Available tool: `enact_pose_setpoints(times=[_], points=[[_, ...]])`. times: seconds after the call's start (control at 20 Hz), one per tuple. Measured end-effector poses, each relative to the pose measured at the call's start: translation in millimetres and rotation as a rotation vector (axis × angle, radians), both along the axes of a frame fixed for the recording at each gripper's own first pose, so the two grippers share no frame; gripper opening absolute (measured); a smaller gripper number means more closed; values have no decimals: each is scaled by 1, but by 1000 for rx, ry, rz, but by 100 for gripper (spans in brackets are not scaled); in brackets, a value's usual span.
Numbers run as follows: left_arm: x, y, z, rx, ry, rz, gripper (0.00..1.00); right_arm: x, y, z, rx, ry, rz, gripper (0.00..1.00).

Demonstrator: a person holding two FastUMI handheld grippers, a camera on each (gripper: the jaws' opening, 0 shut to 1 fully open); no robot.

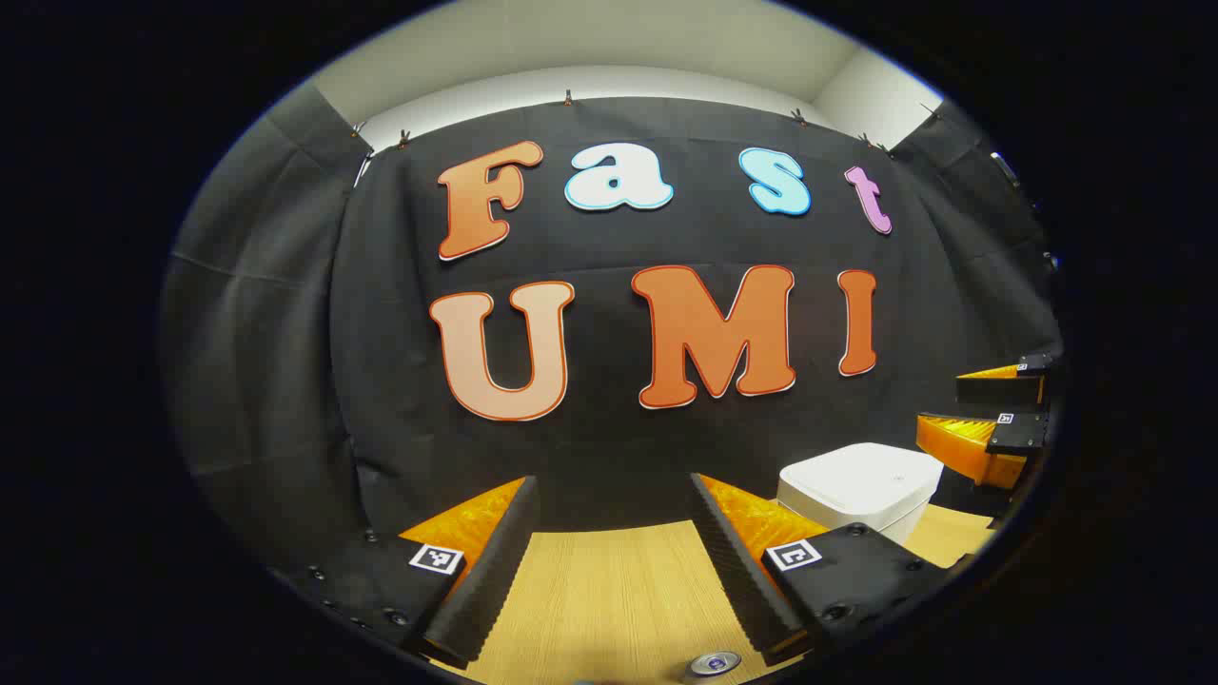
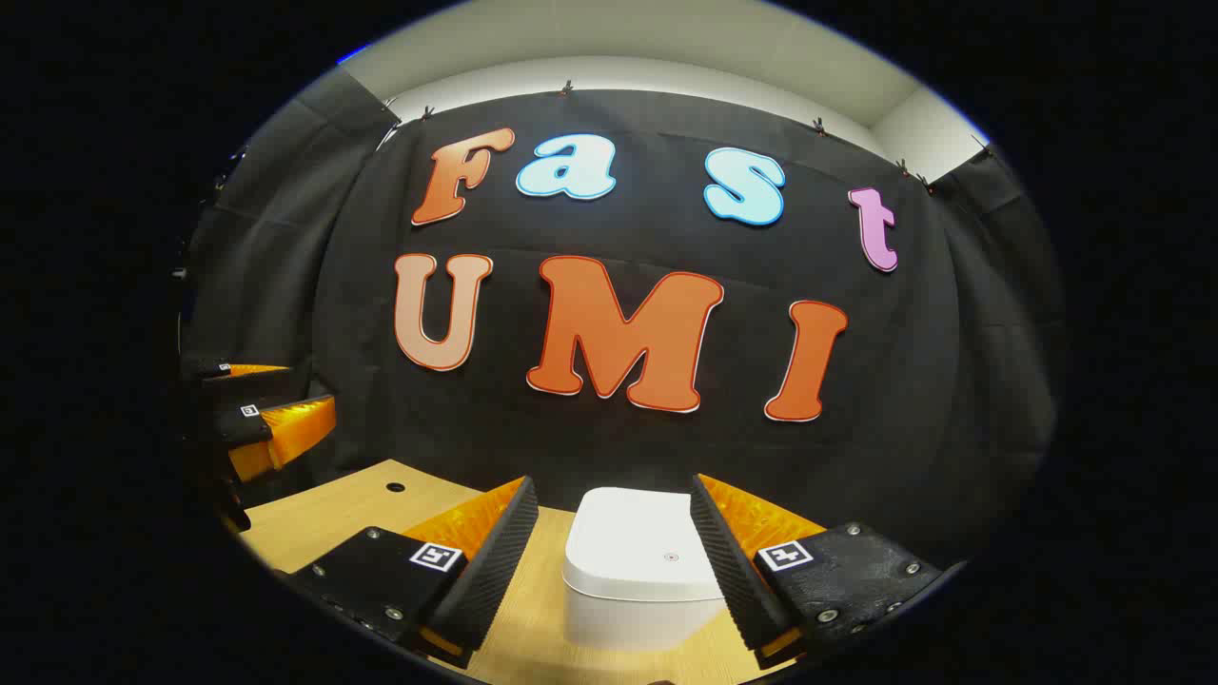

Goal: Press the lid of the desktop garbage bin to open it, pick up the crumpled paper on the desktop and throw it into the bin, then pick up the pop can on the desktop and drop it into the bin, and finally close the garbage bin lid.

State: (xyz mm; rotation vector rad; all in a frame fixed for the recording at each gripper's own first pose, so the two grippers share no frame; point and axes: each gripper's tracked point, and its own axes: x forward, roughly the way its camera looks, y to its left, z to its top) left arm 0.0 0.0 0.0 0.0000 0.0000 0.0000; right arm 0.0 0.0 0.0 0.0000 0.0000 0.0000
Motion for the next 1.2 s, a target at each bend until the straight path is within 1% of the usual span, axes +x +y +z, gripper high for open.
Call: enact_pose_setpoints(times=[0.05,0.3,0.35,0.4,0.55,0.65,0.75,0.85,0.9,1.0,1.05,1.15,1.2], points=[[0,-1,0,1,1,0,100,-1,-3,0,-3,-1,-4,97],[-3,-3,3,17,-4,2,100,-1,-16,0,-3,-9,-26,97],[-4,-3,5,21,-8,5,96,0,-20,-1,-1,-8,-31,97],[-5,-3,4,25,-9,10,100,1,-23,-2,-1,-6,-34,98],[-6,-1,4,34,-10,23,100,4,-32,-5,-7,4,-42,97],[-8,1,3,36,-6,34,100,8,-38,-6,-6,11,-46,94],[-9,4,1,37,-1,45,100,12,-40,-8,1,19,-40,91],[-9,6,0,37,5,56,100,18,-42,-10,8,32,-34,85],[-8,7,-2,37,8,62,100,21,-43,-12,9,39,-31,79],[-8,9,-3,38,13,74,100,27,-45,-13,15,46,-26,71],[-8,10,-3,38,17,79,100,30,-47,-13,19,49,-26,64],[-7,12,-6,41,22,91,100,37,-49,-13,24,53,-21,64],[-6,13,-7,43,23,98,100,40,-51,-14,24,57,-19,60]])
